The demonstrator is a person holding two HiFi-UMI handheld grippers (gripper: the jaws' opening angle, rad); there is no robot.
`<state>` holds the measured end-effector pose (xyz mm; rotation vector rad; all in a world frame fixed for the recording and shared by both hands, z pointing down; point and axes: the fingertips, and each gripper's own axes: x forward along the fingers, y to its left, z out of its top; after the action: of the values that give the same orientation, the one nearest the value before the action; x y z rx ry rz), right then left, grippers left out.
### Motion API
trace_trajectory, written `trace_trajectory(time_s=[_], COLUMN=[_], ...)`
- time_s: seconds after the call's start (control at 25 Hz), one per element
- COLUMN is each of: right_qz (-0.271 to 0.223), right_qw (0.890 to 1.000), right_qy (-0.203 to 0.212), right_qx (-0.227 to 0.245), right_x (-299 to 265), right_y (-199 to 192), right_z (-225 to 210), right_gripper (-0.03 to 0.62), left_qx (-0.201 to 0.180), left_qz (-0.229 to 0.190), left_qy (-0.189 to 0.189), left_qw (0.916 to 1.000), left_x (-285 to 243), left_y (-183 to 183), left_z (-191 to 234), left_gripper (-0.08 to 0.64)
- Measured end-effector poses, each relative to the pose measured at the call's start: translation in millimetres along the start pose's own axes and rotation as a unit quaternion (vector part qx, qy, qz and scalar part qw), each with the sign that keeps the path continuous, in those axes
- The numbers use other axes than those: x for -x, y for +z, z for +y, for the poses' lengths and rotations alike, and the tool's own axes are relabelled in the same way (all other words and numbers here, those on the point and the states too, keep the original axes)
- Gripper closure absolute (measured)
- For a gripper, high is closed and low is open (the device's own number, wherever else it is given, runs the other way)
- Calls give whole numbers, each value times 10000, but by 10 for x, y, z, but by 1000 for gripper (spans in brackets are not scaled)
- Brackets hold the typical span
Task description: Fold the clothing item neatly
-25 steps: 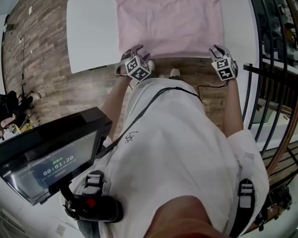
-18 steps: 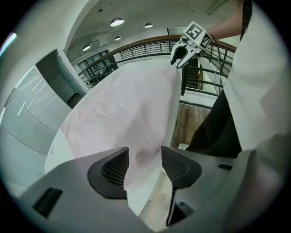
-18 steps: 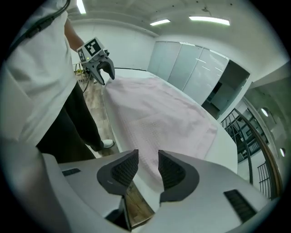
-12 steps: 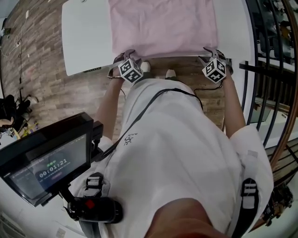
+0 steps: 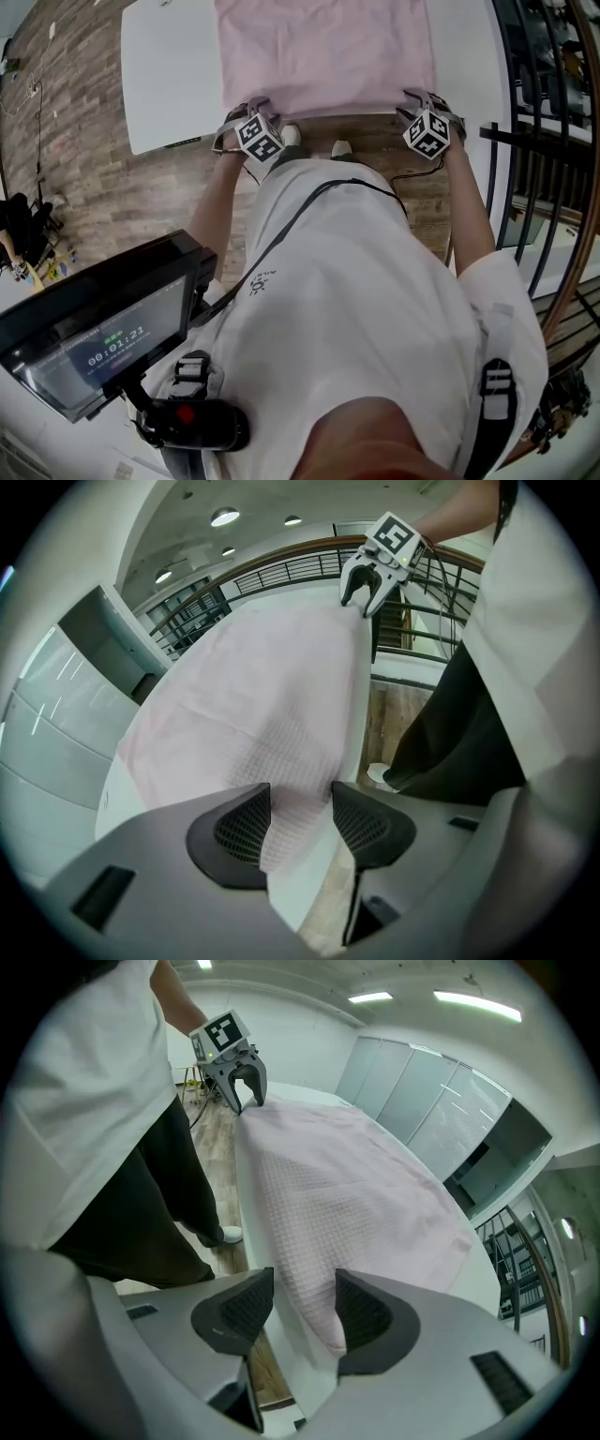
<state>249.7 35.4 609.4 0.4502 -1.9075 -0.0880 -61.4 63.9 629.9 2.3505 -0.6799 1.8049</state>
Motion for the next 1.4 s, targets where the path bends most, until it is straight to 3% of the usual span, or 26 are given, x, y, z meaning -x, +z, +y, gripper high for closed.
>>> trace_trajectory(time_s=[0.28, 0.32, 0.36, 0.4, 0.8, 1.0, 1.4], right_qz=[192, 201, 207, 211, -69, -137, -434], right_qw=[9990, 9990, 9992, 9995, 9994, 9996, 9974], right_qy=[399, 389, 317, 220, -249, -64, 375], right_qx=[106, 81, 89, 109, -210, -235, -425], right_x=[-37, -39, -45, -55, 108, 282, 871], right_y=[-35, -44, -53, -64, -15, -22, 140], right_z=[-24, -29, -41, -55, -99, 48, 464], right_gripper=[399, 421, 511, 535, 554, 555, 557], left_qx=[180, 177, 160, 123, 93, 79, 427], left_qz=[-36, -41, -42, -40, -358, -374, -482], left_qy=[-350, -319, -279, -236, 128, -67, -352], left_qw=[9992, 9993, 9995, 9996, 9992, 9992, 9973], left_x=[-47, -54, -58, -64, 92, 250, 883], left_y=[6, 11, 17, 27, 81, 43, -133], left_z=[3, 25, 44, 58, 36, -212, -691], left_gripper=[385, 453, 476, 476, 518, 518, 518])
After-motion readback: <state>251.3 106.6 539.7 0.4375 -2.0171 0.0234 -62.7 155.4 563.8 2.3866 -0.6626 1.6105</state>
